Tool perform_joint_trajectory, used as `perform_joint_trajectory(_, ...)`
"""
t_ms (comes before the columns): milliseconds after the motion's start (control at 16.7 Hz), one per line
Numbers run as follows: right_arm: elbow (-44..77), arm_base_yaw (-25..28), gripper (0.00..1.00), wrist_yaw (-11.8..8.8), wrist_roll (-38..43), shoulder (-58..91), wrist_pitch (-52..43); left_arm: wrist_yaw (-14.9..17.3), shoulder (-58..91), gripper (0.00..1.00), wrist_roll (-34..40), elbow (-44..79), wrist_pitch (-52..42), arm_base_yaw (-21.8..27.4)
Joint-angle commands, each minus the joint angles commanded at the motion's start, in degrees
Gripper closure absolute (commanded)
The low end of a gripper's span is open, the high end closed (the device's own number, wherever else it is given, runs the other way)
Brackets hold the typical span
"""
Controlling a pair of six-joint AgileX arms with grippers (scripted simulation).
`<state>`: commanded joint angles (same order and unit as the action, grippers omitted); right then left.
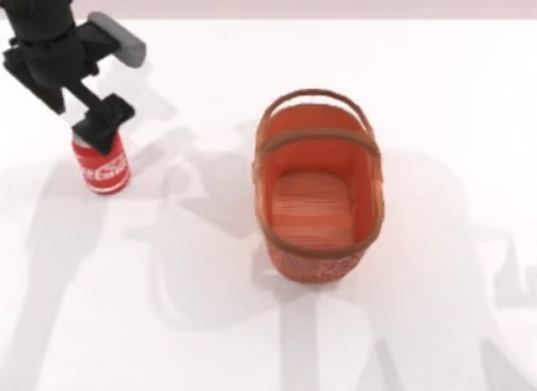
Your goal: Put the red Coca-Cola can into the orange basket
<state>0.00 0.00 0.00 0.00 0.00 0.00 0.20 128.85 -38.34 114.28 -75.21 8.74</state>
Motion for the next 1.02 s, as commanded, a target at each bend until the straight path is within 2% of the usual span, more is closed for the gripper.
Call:
perform_joint_trajectory(360,0.0,0.0,0.00,0.0,0.0,0.0,0.0,0.0,0.2,0.00,-0.1,-0.2,0.2,-0.2)
perform_joint_trajectory(720,0.0,0.0,0.00,0.0,0.0,0.0,0.0,0.0,1.4,0.00,-0.2,-7.8,9.2,-0.1)
perform_joint_trajectory(1020,0.0,0.0,0.00,0.0,0.0,0.0,0.0,0.0,1.6,0.00,-0.2,-8.9,10.3,0.0)
